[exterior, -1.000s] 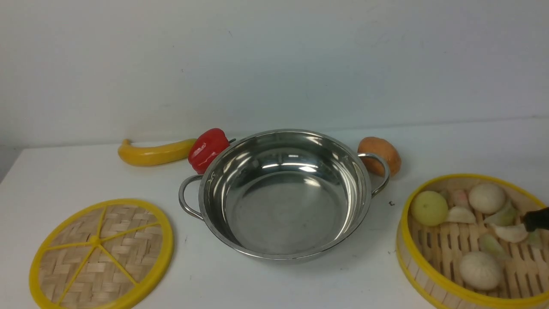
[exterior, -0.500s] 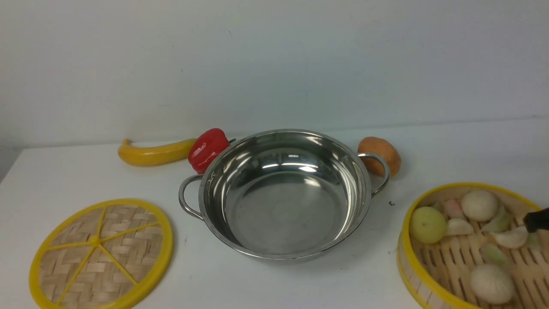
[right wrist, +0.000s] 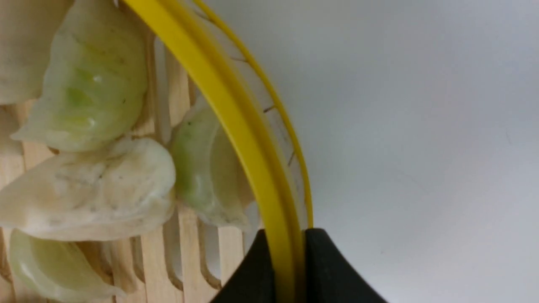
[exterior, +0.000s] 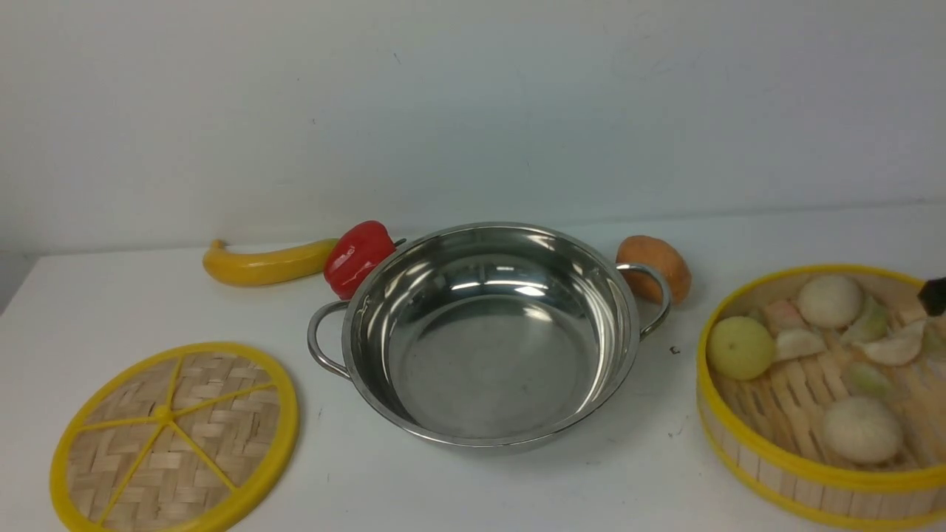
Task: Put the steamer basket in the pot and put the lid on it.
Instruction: Use the right arm to lift the steamer closest to it, then use the right arm to put the steamer into the iron steamer pot in the middle
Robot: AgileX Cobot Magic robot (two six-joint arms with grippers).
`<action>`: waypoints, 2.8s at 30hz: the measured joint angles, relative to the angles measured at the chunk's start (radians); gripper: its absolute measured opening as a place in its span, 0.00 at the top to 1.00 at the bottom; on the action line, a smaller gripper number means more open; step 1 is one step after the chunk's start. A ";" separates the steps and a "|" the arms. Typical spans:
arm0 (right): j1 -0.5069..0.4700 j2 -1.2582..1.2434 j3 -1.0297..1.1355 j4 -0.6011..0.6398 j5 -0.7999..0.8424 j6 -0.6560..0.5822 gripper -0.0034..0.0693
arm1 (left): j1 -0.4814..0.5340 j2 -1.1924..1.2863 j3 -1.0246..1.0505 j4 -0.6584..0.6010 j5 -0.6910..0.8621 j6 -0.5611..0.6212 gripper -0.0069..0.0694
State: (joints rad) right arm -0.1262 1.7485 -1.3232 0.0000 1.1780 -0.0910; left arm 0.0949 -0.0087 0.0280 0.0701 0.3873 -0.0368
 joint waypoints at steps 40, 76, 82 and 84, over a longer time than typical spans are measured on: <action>0.352 0.148 -0.536 0.228 0.099 -0.005 0.89 | 0.000 0.000 0.000 0.000 0.000 0.000 0.41; 0.501 0.502 -0.757 0.211 0.076 -0.008 0.89 | 0.000 0.000 0.000 0.000 0.000 0.000 0.41; 0.501 0.526 -0.758 0.215 0.071 -0.010 0.89 | 0.000 0.000 0.000 0.000 0.000 0.000 0.41; 0.501 0.531 -0.759 0.217 0.068 -0.014 0.89 | 0.000 0.000 0.000 0.000 0.000 0.000 0.41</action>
State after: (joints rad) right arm 0.3748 2.2791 -2.0820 0.2172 1.2463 -0.1047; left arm 0.0949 -0.0087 0.0280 0.0701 0.3873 -0.0368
